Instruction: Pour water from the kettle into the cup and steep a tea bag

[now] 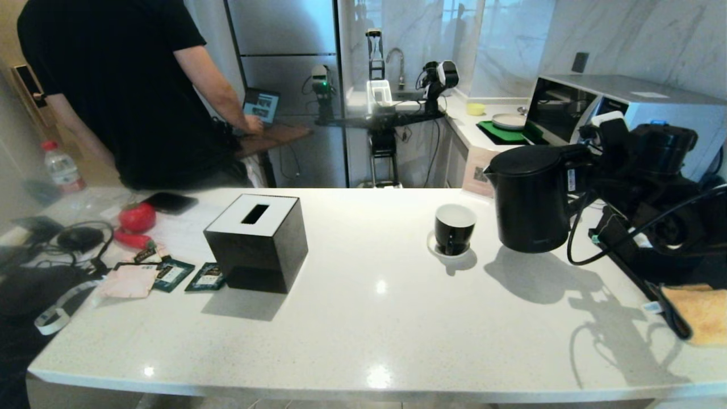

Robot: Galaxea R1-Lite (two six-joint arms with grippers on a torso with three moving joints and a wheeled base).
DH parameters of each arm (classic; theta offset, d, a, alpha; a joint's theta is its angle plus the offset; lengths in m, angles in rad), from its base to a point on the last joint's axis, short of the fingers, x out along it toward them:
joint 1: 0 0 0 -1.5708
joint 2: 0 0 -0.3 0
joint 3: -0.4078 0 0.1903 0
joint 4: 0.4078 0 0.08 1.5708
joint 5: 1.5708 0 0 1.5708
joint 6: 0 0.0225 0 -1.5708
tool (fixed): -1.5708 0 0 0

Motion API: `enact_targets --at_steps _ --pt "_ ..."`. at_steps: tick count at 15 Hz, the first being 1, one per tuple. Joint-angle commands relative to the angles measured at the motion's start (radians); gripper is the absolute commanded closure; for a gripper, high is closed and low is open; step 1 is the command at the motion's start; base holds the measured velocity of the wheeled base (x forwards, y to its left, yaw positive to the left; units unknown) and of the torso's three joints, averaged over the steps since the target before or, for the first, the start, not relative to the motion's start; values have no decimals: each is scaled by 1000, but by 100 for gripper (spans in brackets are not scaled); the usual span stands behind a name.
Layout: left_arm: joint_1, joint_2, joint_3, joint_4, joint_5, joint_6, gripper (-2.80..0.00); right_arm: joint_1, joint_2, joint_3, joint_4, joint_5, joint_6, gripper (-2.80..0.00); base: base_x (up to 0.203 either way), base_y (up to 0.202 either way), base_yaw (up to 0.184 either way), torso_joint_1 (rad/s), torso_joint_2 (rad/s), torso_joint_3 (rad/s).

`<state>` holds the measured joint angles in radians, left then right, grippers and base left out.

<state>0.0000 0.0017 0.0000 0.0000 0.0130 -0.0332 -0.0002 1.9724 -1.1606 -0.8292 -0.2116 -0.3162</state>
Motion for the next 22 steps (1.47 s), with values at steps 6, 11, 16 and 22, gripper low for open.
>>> enact_targets --at_steps 6,11,16,22 --pt "0 1 0 0 1 -1 0 42 74 -127 36 -36 -68 0 0 0 0 0 0 0" --pt "0 1 0 0 1 -1 0 40 85 -148 35 -35 -110 0 0 0 0 0 0 0" --pt "0 0 0 0 1 -1 0 42 95 -146 30 -35 -150 0 0 0 0 0 0 0" --pt "0 1 0 0 1 -1 0 43 95 -146 29 -37 -187 0 0 0 0 0 0 0"
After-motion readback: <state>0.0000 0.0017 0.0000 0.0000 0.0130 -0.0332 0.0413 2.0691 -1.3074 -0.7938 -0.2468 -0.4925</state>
